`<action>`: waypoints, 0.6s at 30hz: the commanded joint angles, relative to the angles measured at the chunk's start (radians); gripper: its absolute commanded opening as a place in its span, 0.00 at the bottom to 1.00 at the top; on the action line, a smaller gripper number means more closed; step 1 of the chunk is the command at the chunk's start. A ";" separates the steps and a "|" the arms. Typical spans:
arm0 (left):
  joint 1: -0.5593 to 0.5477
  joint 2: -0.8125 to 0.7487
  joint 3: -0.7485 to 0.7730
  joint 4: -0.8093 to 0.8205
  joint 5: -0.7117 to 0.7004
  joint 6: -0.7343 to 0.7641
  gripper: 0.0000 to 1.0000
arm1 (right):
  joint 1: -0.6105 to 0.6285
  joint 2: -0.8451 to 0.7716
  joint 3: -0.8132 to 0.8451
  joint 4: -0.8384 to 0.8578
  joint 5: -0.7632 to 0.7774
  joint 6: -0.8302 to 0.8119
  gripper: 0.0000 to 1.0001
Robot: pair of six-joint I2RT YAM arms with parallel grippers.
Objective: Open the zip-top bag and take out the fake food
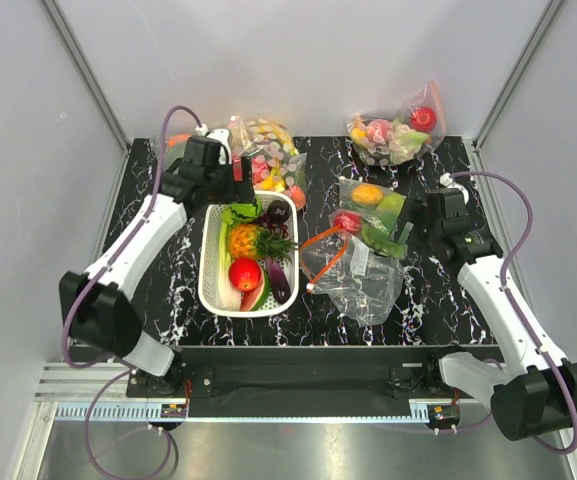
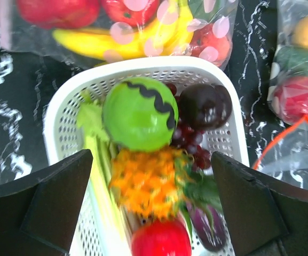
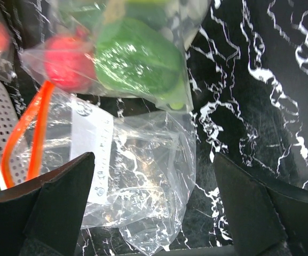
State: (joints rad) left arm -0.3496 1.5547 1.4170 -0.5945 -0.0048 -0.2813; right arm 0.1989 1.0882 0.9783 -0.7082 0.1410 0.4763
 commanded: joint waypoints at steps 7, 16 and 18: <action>-0.002 -0.267 -0.047 -0.097 -0.116 -0.075 0.99 | -0.006 -0.059 0.137 -0.016 0.049 -0.084 1.00; -0.002 -0.424 -0.050 -0.159 -0.169 -0.058 0.99 | -0.007 -0.108 0.192 -0.028 0.054 -0.116 1.00; 0.000 -0.438 -0.049 -0.163 -0.166 -0.048 0.99 | -0.007 -0.123 0.195 -0.030 0.057 -0.116 1.00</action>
State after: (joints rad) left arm -0.3496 1.1435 1.3781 -0.7616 -0.1417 -0.3405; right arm 0.1989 0.9977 1.1263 -0.7319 0.1699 0.3878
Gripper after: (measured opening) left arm 0.988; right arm 0.994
